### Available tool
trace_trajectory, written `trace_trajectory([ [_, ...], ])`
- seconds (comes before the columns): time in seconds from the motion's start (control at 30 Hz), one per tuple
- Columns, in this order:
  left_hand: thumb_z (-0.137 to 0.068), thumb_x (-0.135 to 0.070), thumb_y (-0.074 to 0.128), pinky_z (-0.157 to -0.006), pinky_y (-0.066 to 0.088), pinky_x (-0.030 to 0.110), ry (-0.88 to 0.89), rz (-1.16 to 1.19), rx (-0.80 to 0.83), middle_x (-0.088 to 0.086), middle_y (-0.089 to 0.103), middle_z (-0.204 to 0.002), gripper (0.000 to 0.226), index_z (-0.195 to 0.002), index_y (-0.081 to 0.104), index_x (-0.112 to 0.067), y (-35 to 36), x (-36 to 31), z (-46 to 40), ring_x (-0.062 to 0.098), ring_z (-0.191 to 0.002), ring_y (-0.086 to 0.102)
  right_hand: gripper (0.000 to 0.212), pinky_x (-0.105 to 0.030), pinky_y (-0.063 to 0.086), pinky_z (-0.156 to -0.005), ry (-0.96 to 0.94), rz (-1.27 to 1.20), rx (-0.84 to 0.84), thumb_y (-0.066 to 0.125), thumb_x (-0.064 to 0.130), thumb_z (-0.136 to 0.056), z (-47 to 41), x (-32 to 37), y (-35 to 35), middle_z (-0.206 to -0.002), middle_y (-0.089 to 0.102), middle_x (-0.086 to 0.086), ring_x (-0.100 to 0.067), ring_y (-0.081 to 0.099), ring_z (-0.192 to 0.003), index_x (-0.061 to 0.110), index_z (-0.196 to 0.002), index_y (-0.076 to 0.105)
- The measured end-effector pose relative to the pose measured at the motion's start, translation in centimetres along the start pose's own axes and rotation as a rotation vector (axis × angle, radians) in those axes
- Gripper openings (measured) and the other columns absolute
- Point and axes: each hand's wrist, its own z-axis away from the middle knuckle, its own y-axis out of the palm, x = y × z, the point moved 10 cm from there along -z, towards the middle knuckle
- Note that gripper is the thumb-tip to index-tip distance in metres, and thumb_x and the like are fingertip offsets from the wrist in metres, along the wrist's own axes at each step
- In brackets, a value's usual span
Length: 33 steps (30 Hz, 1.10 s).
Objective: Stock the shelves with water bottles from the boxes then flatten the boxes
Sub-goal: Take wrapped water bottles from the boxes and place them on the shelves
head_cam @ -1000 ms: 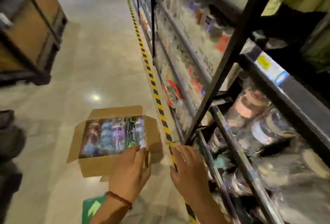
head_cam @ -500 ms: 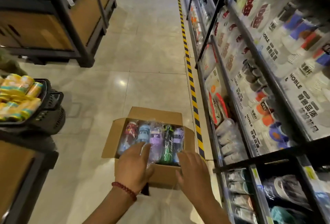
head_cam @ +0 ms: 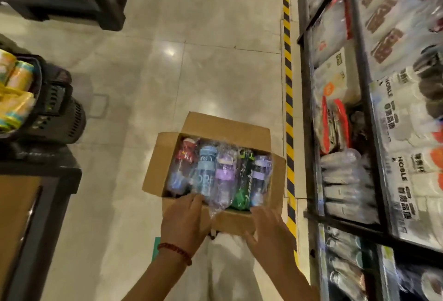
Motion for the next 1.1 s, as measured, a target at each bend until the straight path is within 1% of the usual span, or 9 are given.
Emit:
trace_trajectory([
  [0.1, -0.036, -0.028, 0.091, -0.044, 0.044, 0.022, -0.070, 0.005, 0.052, -0.001, 0.062, -0.070, 0.055, -0.082, 0.063, -0.016, 5.0, 3.2, -4.3, 0.017, -0.056, 0.060, 0.035, -0.027, 0.040, -0.070, 0.035, 0.035, 0.142, 0.065, 0.022, -0.083, -5.8, -2.5, 5.2, -0.115, 0.056, 0.002, -0.021, 0.054, -0.105, 0.020, -0.116, 0.054],
  [0.2, -0.051, -0.029, 0.085, -0.053, 0.047, 0.027, -0.146, 0.005, 0.148, 0.001, 0.062, -0.079, 0.048, -0.090, 0.061, -0.016, 11.3, 6.4, -8.2, 0.022, -0.068, 0.062, 0.040, -0.030, 0.041, -0.084, 0.096, -0.034, 0.173, 0.053, 0.027, -0.092, -11.6, -5.5, 10.2, -0.128, 0.048, 0.001, -0.021, 0.044, -0.118, 0.020, -0.130, 0.044],
  [0.27, -0.070, -0.036, 0.075, -0.068, 0.048, 0.031, -0.235, -0.013, 0.208, 0.004, 0.062, -0.097, 0.043, -0.104, 0.057, -0.016, 15.9, 8.9, -10.8, 0.024, -0.089, 0.061, 0.046, -0.032, 0.043, -0.087, 0.140, -0.081, 0.212, 0.056, 0.033, -0.091, -15.1, -7.5, 13.6, -0.129, 0.047, -0.001, -0.023, 0.044, -0.119, 0.019, -0.133, 0.041],
  [0.37, -0.080, -0.041, 0.067, -0.088, 0.047, 0.036, -0.344, -0.002, 0.283, 0.008, 0.056, -0.122, 0.058, -0.127, 0.047, -0.013, 22.5, 12.1, -13.9, 0.026, -0.110, 0.054, 0.055, -0.034, 0.042, -0.092, 0.158, -0.097, 0.293, 0.057, 0.033, -0.091, -19.4, -10.0, 18.7, -0.134, 0.044, -0.006, -0.025, 0.041, -0.123, 0.016, -0.139, 0.036],
  [0.53, -0.084, -0.039, 0.066, -0.098, 0.040, 0.040, -0.536, 0.072, 0.333, 0.014, 0.039, -0.141, 0.079, -0.145, 0.024, -0.011, 30.7, 16.6, -16.4, 0.031, -0.124, 0.044, 0.058, -0.037, 0.040, -0.095, 0.205, -0.269, 0.352, 0.061, 0.034, -0.090, -23.5, -11.2, 25.2, -0.137, 0.045, -0.010, -0.027, 0.041, -0.125, 0.013, -0.138, 0.038],
  [0.67, -0.078, -0.044, 0.071, -0.099, 0.040, 0.043, -0.655, 0.133, 0.318, 0.018, 0.039, -0.141, 0.094, -0.147, 0.017, -0.008, 34.6, 19.1, -17.1, 0.035, -0.125, 0.043, 0.074, -0.039, 0.048, -0.087, 0.266, -0.356, 0.328, 0.067, 0.042, -0.083, -25.3, -9.8, 30.3, -0.131, 0.050, -0.009, -0.028, 0.052, -0.115, 0.014, -0.140, 0.030],
  [0.83, -0.059, -0.050, 0.079, -0.086, 0.052, 0.043, -0.696, 0.227, 0.194, 0.013, 0.058, -0.121, 0.096, -0.135, 0.037, -0.008, 35.4, 21.0, -18.3, 0.032, -0.105, 0.059, 0.109, -0.038, 0.050, -0.088, 0.428, -0.537, 0.206, 0.078, 0.049, -0.067, -25.6, -9.2, 34.0, -0.135, 0.046, -0.009, -0.029, 0.053, -0.115, 0.013, -0.148, 0.015],
  [1.0, -0.054, -0.046, 0.083, -0.081, 0.049, 0.029, -0.735, 0.363, 0.158, -0.001, 0.061, -0.115, 0.092, -0.131, 0.044, -0.015, 35.5, 21.5, -18.2, 0.021, -0.099, 0.061, 0.115, -0.039, 0.049, -0.094, 0.451, -0.732, 0.155, 0.085, 0.042, -0.058, -26.4, -9.5, 35.2, -0.135, 0.044, -0.005, -0.024, 0.049, -0.119, 0.019, -0.148, 0.017],
  [1.1, -0.056, -0.045, 0.084, -0.082, 0.048, 0.029, -0.764, 0.432, 0.188, -0.005, 0.057, -0.111, 0.094, -0.133, 0.040, -0.017, 35.4, 21.8, -17.8, 0.017, -0.096, 0.058, 0.117, -0.041, 0.052, -0.091, 0.485, -0.797, 0.174, 0.081, 0.049, -0.043, -26.4, -9.5, 35.6, -0.128, 0.048, -0.004, -0.023, 0.053, -0.113, 0.022, -0.142, 0.025],
])
